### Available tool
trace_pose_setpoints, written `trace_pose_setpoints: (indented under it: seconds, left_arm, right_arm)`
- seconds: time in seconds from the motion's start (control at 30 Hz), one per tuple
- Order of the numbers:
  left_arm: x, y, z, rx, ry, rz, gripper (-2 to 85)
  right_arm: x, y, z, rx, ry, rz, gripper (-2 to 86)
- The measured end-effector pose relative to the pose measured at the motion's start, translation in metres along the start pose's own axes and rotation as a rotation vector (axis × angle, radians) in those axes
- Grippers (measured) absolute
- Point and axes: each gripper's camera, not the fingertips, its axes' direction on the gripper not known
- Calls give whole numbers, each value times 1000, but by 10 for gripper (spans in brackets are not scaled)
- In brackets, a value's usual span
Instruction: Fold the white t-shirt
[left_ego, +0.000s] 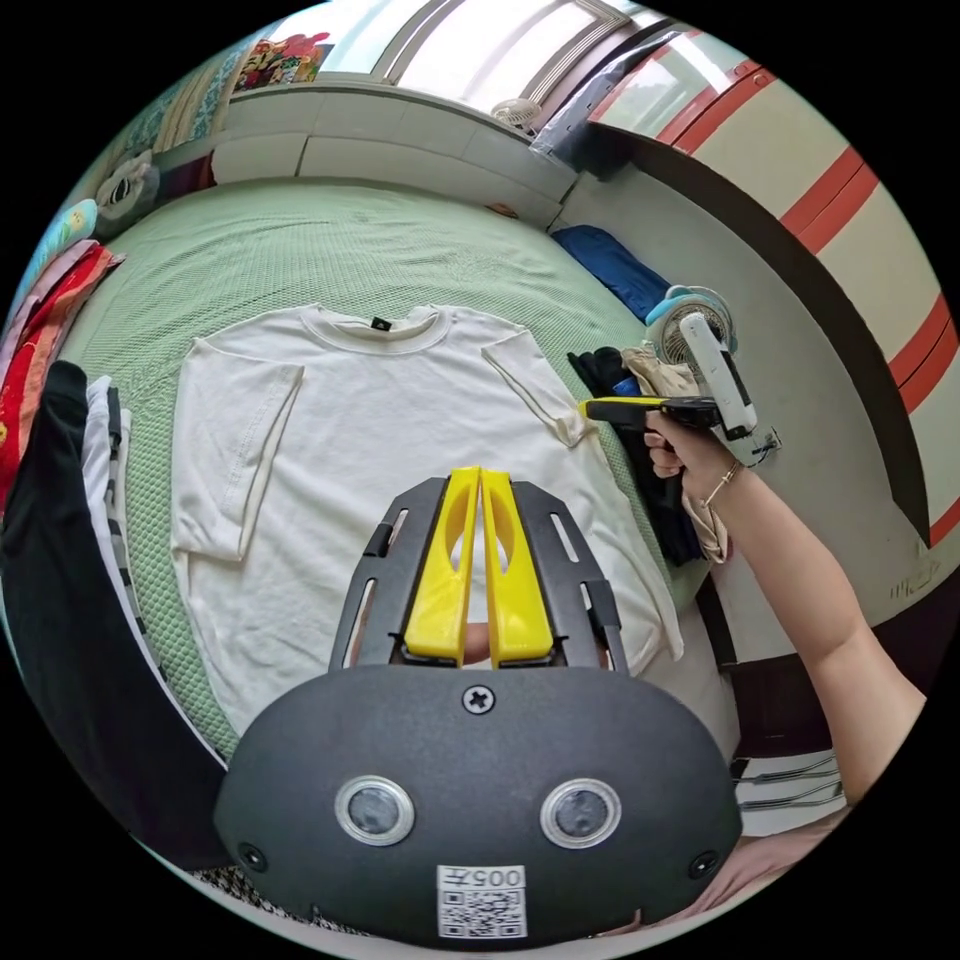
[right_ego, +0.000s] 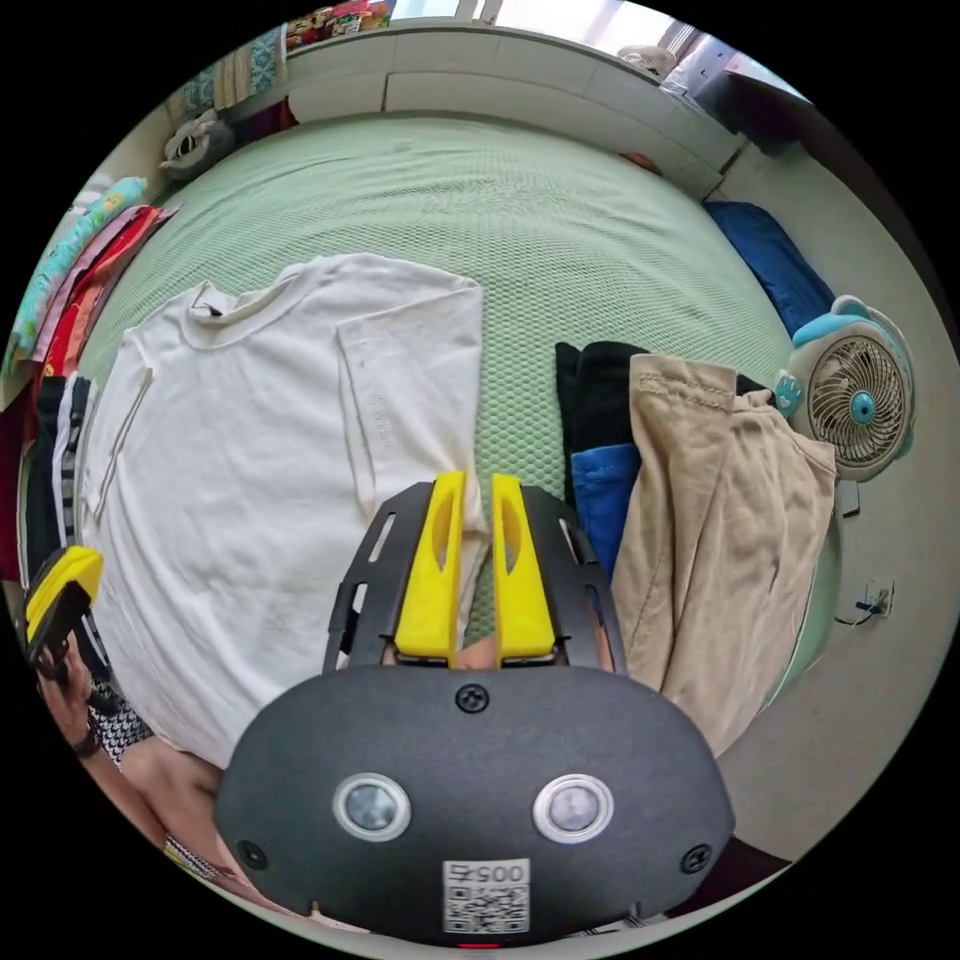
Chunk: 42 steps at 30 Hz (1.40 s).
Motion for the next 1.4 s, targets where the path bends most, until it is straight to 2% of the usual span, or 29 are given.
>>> trace_pose_setpoints:
  seconds: [0.13, 0.27, 0.37, 0.47, 0.57, 0.7, 0.87, 1.03, 1.2, 1.4]
  left_arm:
    - [2, 6, -10, -56, -24, 0, -6]
    - [4, 14, -24, -55, 51, -13, -6]
    - [7, 29, -46, 9, 3, -37, -6]
    - [15, 56, -81, 156, -94, -105, -6]
    - [34, 85, -115, 248, -136, -79, -6]
    - [56, 116, -134, 183, -213, -7, -6]
    - [62, 163, -139, 156, -313, -45, -6]
    - [60, 230, -145, 94, -439, -64, -5]
    - [37, 271, -165, 69, -362, -151, -3]
    - [18, 307, -178, 18, -360, -175, 30]
  right_arm:
    - [10, 32, -37, 65, -35, -4, 32]
    - [12, 94, -69, 90, -59, -53, 39]
    - [13, 151, -86, 77, -63, -78, 33]
    - [22, 213, -104, 98, -79, -83, 36]
    - [39, 265, -113, 123, -108, -43, 35]
    - [57, 311, -118, 129, -211, 90, 34]
    - [38, 370, -140, 131, -46, 140, 26]
    - [42, 404, -150, 107, -42, 143, 26]
    - [49, 432, -176, 113, -23, 135, 27]
    - [55, 463, -206, 113, -31, 143, 28]
